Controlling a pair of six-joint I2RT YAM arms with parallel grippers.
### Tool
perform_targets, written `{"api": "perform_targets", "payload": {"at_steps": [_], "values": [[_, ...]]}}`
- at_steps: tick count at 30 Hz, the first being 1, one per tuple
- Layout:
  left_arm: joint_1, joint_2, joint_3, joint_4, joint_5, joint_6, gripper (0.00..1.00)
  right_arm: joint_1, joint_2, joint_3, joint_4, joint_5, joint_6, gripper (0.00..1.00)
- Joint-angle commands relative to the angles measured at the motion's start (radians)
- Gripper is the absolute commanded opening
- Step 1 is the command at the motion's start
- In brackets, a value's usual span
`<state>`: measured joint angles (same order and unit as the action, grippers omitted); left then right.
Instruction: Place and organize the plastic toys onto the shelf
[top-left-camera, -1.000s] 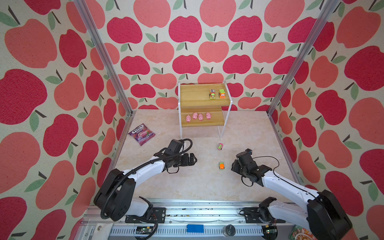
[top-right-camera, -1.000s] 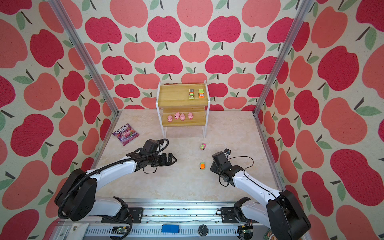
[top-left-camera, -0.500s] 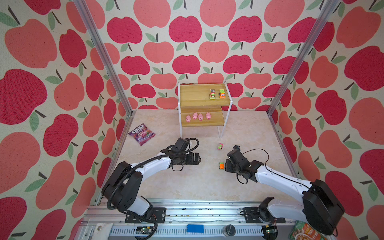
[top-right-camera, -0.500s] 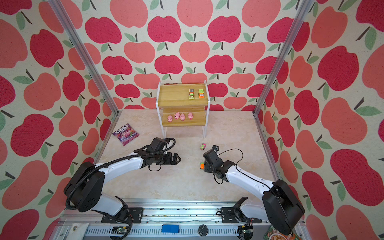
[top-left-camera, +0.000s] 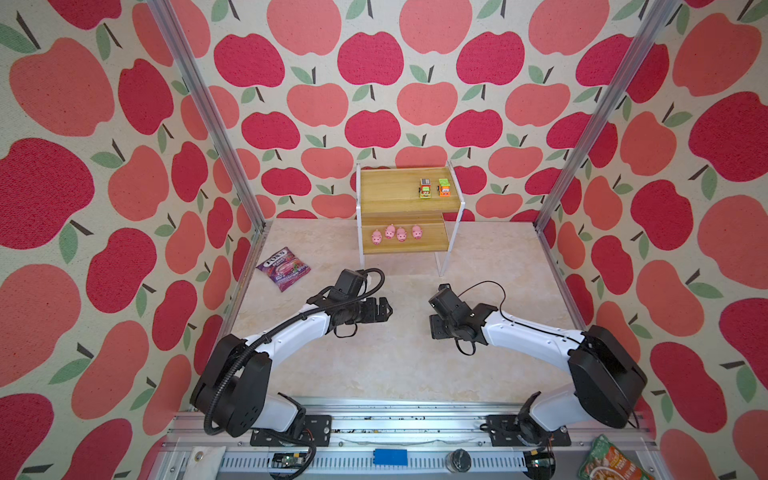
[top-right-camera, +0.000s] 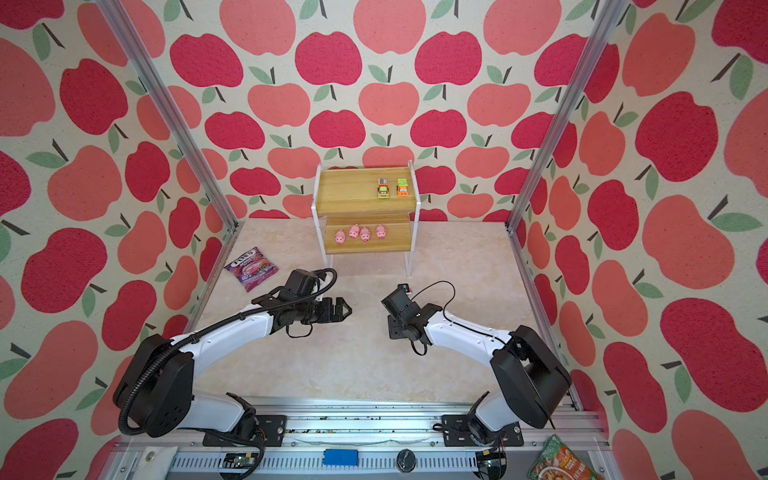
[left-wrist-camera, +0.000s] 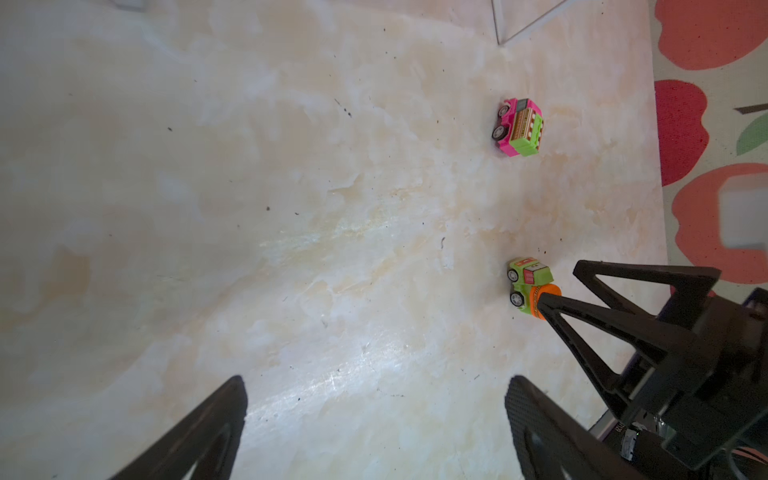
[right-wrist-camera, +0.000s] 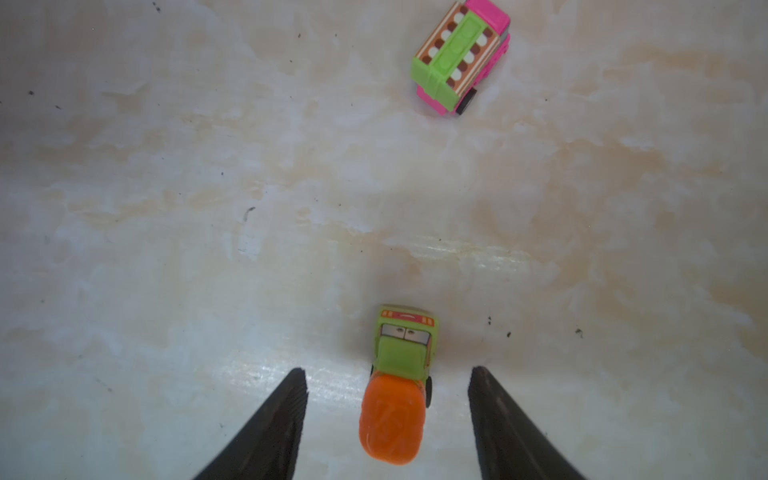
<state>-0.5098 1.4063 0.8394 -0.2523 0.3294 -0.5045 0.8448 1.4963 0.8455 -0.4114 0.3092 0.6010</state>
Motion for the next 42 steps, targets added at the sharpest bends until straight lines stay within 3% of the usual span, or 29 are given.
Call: {"api": "perform_targets", "payload": {"at_steps": [1,10,18,29,42], "values": [[0.024,-0.050,-0.014,-0.051,0.025,0.016,0.99,0.002,0.024,0.026,-0.055,-0.008,-0.021,0.65],[0.082,-0.151,0.010,-0.105,0.060,0.020,0.99,0.002,0.094,0.018,0.013,-0.058,-0.037,0.53],[0.176,-0.290,0.123,-0.263,0.080,0.084,0.99,0.004,0.133,0.030,0.021,-0.059,-0.118,0.35],[0.400,-0.354,0.213,-0.406,0.175,0.185,0.99,0.034,0.091,0.091,0.119,-0.183,-0.431,0.30],[0.488,-0.338,0.074,-0.330,0.225,0.129,0.99,0.169,0.386,0.367,0.080,-0.223,-0.809,0.32]]}}
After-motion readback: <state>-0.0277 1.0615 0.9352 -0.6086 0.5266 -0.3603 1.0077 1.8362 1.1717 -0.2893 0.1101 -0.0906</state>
